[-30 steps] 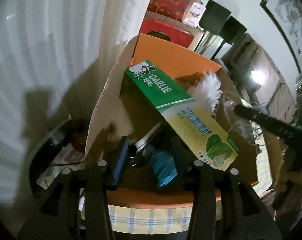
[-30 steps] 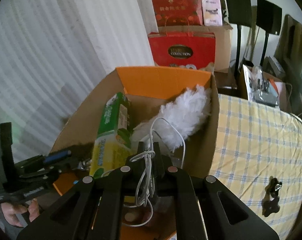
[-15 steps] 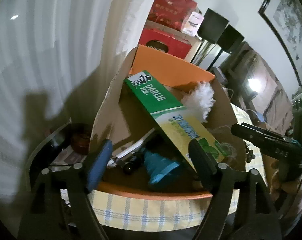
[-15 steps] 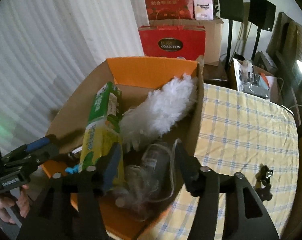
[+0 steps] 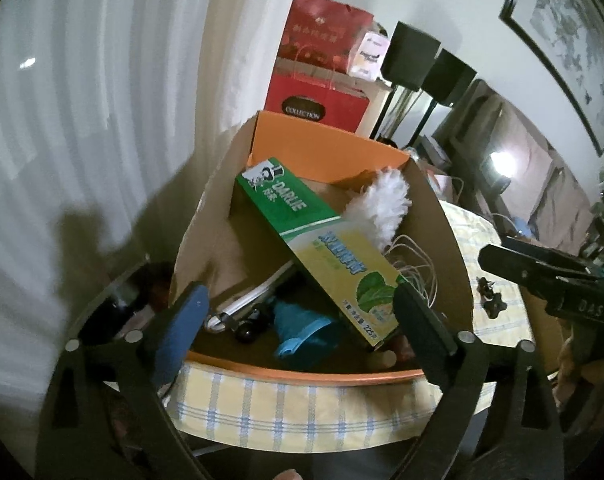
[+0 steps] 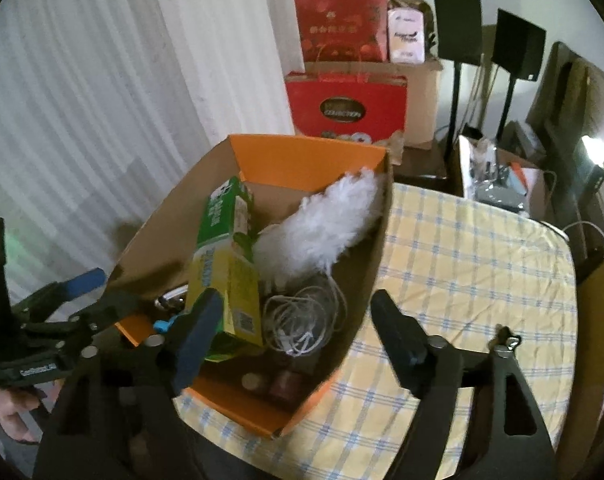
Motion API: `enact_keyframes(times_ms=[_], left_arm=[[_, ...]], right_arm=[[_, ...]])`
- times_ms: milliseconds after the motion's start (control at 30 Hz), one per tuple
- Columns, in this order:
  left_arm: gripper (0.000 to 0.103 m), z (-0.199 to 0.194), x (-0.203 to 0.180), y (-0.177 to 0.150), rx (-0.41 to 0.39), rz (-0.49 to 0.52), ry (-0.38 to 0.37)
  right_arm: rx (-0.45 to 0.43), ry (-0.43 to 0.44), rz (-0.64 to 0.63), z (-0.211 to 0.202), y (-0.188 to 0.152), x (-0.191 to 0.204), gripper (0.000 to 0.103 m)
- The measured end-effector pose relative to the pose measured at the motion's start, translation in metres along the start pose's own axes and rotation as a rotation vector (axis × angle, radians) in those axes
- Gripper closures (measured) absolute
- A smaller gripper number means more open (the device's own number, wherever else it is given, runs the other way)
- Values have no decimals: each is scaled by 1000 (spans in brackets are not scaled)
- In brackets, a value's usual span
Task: Organize objects
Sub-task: 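Open both grippers and withdraw them from the orange box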
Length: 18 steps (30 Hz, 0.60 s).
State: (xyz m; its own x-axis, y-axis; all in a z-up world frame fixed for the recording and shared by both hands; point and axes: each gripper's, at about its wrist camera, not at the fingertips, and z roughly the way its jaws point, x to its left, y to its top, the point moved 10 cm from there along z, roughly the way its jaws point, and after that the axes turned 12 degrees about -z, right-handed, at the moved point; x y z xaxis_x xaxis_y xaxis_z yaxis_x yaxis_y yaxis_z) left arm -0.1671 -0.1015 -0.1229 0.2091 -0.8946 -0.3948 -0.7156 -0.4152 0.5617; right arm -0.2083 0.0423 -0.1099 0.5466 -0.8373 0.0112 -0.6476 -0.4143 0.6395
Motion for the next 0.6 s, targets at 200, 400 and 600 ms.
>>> enact_keyframes(times_ms=[200, 400, 600], left_arm=[[3, -12, -9, 0, -32, 31, 15], [0, -16, -24, -5, -33, 56, 14], [0, -19, -38, -10, -29, 81, 11]], right_arm=[[-14, -27, 10, -14, -13, -10, 11], [-22, -93, 7, -27, -24, -26, 0], [-28, -122, 42, -41, -34, -46, 0]])
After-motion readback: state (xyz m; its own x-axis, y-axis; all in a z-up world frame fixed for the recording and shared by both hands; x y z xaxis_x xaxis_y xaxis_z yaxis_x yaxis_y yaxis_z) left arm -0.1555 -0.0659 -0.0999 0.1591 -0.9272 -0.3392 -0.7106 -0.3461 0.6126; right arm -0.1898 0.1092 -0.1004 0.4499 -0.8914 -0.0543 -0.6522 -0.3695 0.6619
